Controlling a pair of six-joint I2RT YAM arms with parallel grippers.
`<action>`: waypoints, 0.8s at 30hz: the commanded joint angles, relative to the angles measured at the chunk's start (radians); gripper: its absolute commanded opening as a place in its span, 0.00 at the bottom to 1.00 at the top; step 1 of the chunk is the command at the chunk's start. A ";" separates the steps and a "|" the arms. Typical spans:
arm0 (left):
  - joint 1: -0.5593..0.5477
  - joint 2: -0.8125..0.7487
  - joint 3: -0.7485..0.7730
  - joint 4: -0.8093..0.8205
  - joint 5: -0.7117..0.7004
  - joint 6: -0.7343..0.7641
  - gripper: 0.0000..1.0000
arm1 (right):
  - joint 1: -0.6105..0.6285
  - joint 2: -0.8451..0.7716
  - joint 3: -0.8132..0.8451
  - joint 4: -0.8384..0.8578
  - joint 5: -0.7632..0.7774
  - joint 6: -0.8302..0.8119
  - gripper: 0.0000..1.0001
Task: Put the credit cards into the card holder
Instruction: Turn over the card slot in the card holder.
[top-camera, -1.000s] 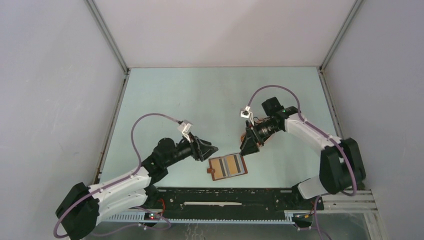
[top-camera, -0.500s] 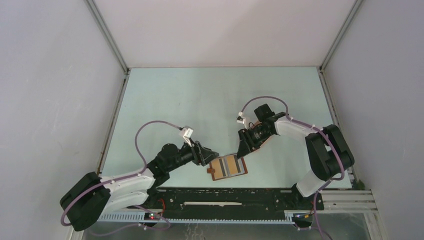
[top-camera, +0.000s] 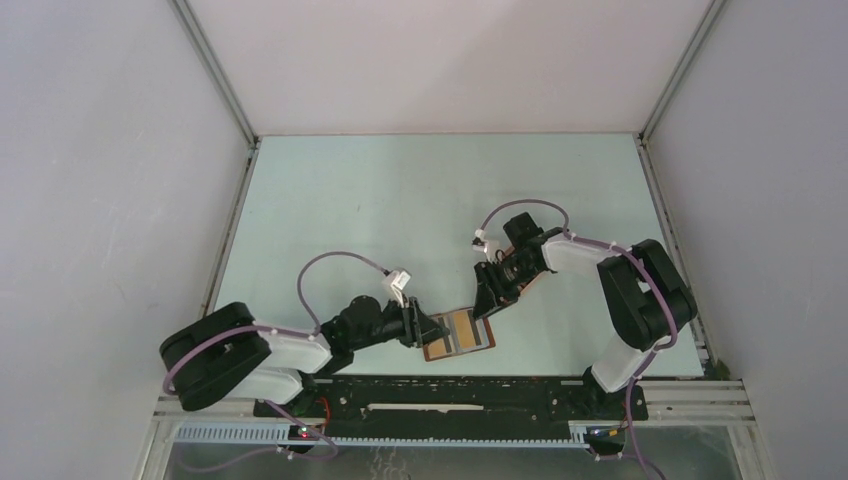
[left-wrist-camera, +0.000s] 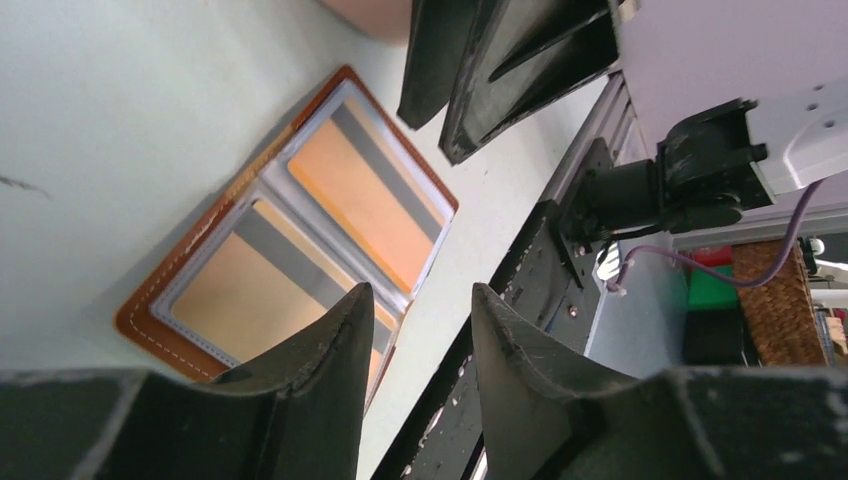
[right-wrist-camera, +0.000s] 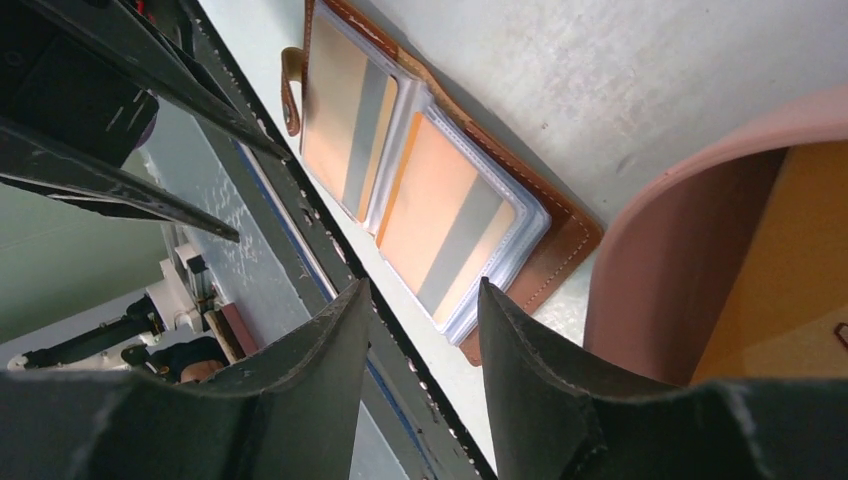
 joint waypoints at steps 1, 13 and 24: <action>-0.024 0.082 0.053 0.101 -0.023 -0.049 0.44 | 0.009 0.006 -0.004 0.014 0.027 0.015 0.53; -0.041 0.225 0.088 0.159 -0.009 -0.090 0.40 | 0.012 0.033 -0.004 0.020 0.035 0.053 0.53; -0.041 0.289 0.094 0.195 -0.007 -0.110 0.39 | 0.029 0.043 -0.004 0.035 0.097 0.108 0.53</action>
